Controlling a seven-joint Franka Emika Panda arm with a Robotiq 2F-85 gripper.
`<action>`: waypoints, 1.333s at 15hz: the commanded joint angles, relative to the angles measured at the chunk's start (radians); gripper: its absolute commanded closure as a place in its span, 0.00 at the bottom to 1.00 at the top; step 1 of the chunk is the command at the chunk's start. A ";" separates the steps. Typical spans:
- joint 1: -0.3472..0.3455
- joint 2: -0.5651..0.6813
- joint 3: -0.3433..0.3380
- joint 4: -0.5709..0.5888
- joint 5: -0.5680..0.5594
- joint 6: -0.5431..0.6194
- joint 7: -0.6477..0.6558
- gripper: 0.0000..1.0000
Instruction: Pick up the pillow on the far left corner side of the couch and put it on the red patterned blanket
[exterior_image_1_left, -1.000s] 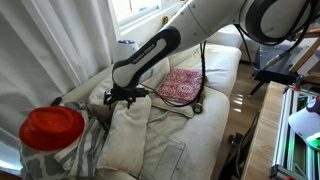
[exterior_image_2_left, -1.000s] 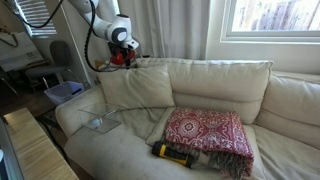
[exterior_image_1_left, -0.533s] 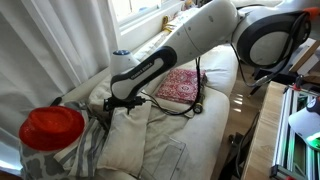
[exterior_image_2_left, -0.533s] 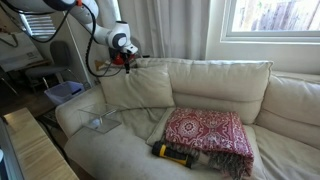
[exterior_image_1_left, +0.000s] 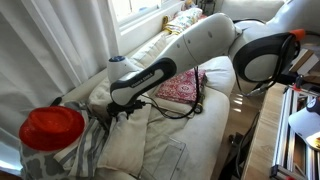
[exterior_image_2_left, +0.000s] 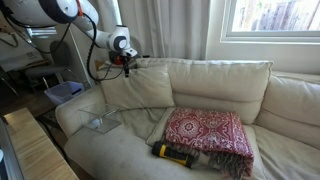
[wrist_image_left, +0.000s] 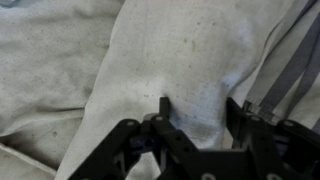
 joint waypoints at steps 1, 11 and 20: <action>-0.026 0.057 0.044 0.092 -0.026 -0.067 0.001 0.75; -0.072 -0.033 0.073 0.043 0.033 -0.001 -0.042 0.97; -0.053 -0.281 -0.012 -0.155 0.004 0.026 0.005 0.97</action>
